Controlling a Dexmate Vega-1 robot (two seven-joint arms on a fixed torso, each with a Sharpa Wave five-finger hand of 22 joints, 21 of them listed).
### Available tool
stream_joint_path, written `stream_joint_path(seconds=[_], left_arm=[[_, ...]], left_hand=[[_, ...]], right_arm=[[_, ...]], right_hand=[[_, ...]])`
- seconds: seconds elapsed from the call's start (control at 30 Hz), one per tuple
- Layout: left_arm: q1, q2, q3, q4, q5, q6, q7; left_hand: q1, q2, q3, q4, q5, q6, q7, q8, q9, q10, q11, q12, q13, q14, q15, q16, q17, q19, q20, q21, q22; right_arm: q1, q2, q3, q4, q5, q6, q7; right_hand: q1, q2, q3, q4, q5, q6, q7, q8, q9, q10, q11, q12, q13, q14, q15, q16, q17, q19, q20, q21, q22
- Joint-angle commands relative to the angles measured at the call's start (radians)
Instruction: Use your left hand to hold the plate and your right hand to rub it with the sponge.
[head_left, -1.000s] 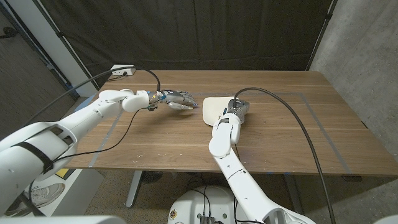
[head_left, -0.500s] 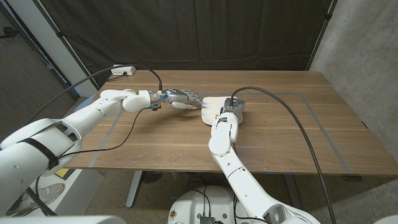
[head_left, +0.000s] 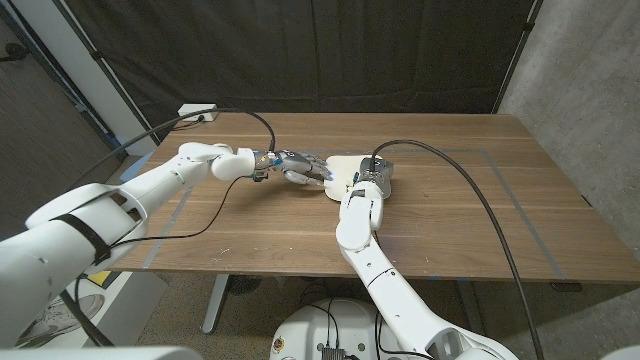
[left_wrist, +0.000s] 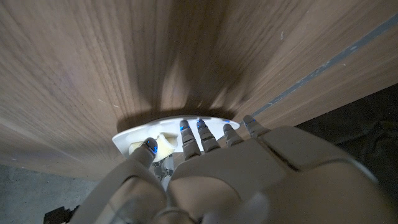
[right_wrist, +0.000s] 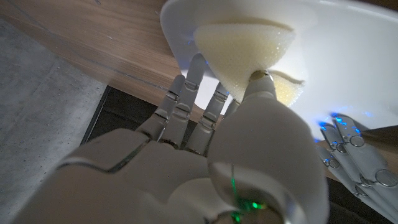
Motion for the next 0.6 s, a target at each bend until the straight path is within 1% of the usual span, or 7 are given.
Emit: stream_joint_path(seconds=[0.03, 0.13, 0.33, 0.43, 0.6], left_arm=[[0.004, -0.006, 0.022, -0.035, 0.082, 0.048, -0.027], [0.01, 0.002, 0.015, -0.049, 0.079, 0.053, -0.036], [0.022, 0.018, 0.0, -0.074, 0.066, 0.059, -0.047], [0.029, 0.027, -0.006, -0.09, 0.06, 0.062, -0.05], [0.043, 0.042, -0.017, -0.117, 0.047, 0.068, -0.061]], left_hand=[[-0.004, 0.004, -0.001, 0.007, -0.002, 0.008, 0.011, 0.006, 0.002, 0.011, 0.001, 0.003, 0.0, -0.009, -0.017, 0.008, 0.005, -0.085, -0.003, -0.001, 0.005], [-0.01, 0.003, -0.004, 0.008, -0.002, 0.015, 0.017, 0.006, 0.002, 0.028, 0.005, 0.007, 0.0, -0.009, -0.018, 0.009, 0.005, -0.085, -0.005, 0.0, 0.005], [-0.015, 0.002, -0.007, 0.009, -0.002, 0.012, 0.017, 0.002, 0.002, 0.032, 0.004, 0.006, 0.0, -0.01, -0.017, 0.01, 0.005, -0.091, -0.005, -0.001, 0.006], [-0.017, 0.001, -0.008, 0.009, -0.001, 0.001, 0.013, -0.004, 0.002, 0.027, 0.004, 0.002, 0.0, -0.011, -0.017, 0.01, 0.005, -0.088, -0.007, 0.001, 0.006], [-0.019, 0.001, -0.01, 0.008, 0.0, -0.004, 0.011, -0.006, 0.002, 0.027, 0.005, 0.0, 0.0, -0.011, -0.017, 0.011, 0.005, -0.089, -0.004, 0.002, 0.007]], right_arm=[[0.001, -0.007, -0.008, -0.013, 0.014, -0.008, -0.021], [0.008, -0.009, -0.008, -0.013, 0.028, 0.0, -0.036], [0.042, -0.011, -0.012, 0.015, 0.075, 0.028, -0.089], [0.069, -0.019, -0.02, 0.038, 0.097, 0.053, -0.103], [0.129, -0.033, -0.041, 0.107, 0.123, 0.094, -0.112]], right_hand=[[0.003, 0.006, -0.006, -0.001, 0.008, 0.009, 0.003, 0.005, 0.004, 0.012, -0.001, 0.007, 0.004, 0.011, -0.158, -0.006, 0.004, -0.005, -0.06, 0.008, 0.001], [0.003, 0.007, -0.006, -0.001, 0.008, 0.009, 0.003, 0.004, 0.004, 0.013, -0.001, 0.007, 0.005, 0.012, -0.158, -0.006, 0.003, -0.007, -0.061, 0.01, 0.0], [0.004, 0.006, -0.007, -0.001, 0.008, 0.01, 0.003, 0.003, 0.004, 0.013, -0.001, 0.006, 0.005, 0.012, -0.158, -0.007, 0.004, -0.007, -0.061, 0.014, -0.002], [0.004, 0.006, -0.007, -0.002, 0.008, 0.01, 0.003, 0.003, 0.005, 0.013, -0.001, 0.006, 0.006, 0.012, -0.158, -0.008, 0.004, -0.009, -0.061, 0.015, -0.002], [0.005, 0.007, -0.008, -0.002, 0.009, 0.012, 0.003, 0.003, 0.005, 0.013, -0.001, 0.004, 0.005, 0.011, -0.158, -0.009, 0.003, -0.01, -0.061, 0.018, -0.004]])
